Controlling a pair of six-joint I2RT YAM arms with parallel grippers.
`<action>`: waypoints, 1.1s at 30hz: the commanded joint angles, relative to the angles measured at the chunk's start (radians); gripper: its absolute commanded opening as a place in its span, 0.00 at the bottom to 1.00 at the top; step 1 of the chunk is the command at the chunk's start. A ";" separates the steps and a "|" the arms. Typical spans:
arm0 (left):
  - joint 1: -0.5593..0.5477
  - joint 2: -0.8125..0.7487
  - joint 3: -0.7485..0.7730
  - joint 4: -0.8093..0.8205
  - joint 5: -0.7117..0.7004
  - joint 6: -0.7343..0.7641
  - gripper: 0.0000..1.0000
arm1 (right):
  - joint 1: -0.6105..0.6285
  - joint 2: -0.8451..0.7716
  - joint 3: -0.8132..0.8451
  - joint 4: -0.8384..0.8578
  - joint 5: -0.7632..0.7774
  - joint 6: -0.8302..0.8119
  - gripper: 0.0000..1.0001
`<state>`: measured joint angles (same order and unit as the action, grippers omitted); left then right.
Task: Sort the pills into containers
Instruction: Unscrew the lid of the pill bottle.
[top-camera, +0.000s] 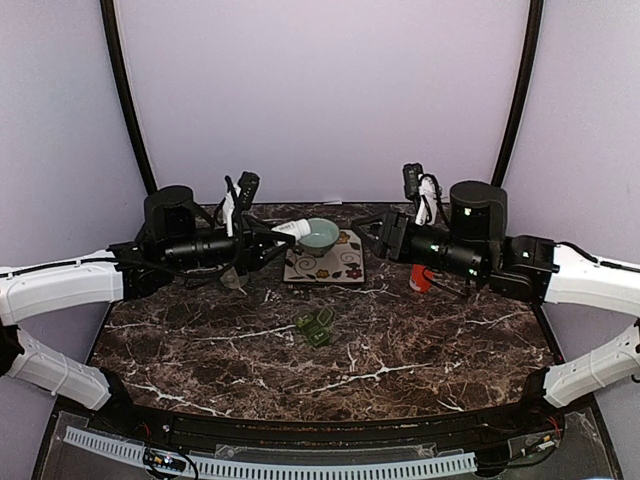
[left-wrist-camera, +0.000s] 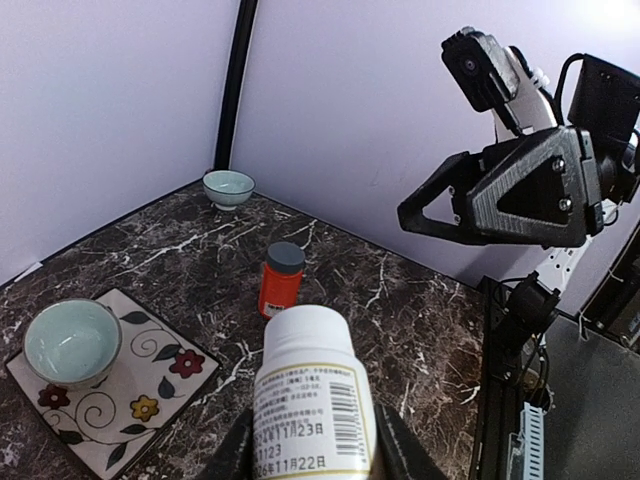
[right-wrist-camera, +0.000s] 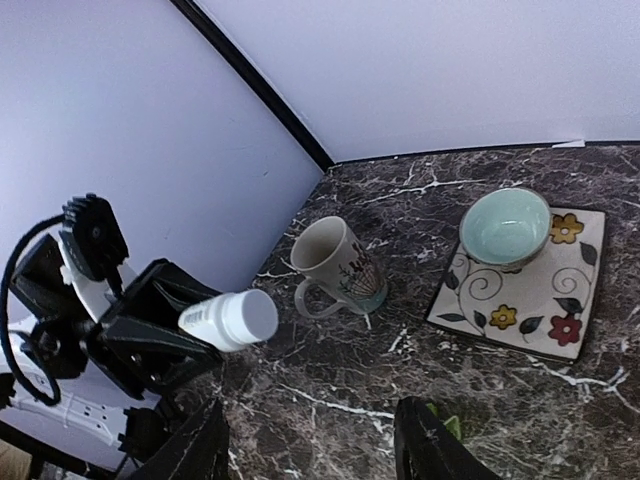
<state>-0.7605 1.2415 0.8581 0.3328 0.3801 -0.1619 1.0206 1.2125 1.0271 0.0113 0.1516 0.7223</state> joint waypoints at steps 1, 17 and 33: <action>0.039 0.009 0.048 -0.075 0.222 -0.041 0.00 | 0.007 -0.114 -0.125 0.006 0.068 -0.179 0.56; 0.064 0.173 0.186 -0.252 0.651 -0.048 0.00 | -0.010 -0.103 -0.087 -0.026 -0.372 -0.430 0.63; 0.067 0.181 0.197 -0.238 0.774 -0.057 0.00 | -0.017 0.036 -0.014 0.003 -0.589 -0.429 0.56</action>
<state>-0.7013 1.4307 1.0317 0.0776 1.0985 -0.2157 1.0111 1.2385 0.9707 -0.0456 -0.3733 0.2905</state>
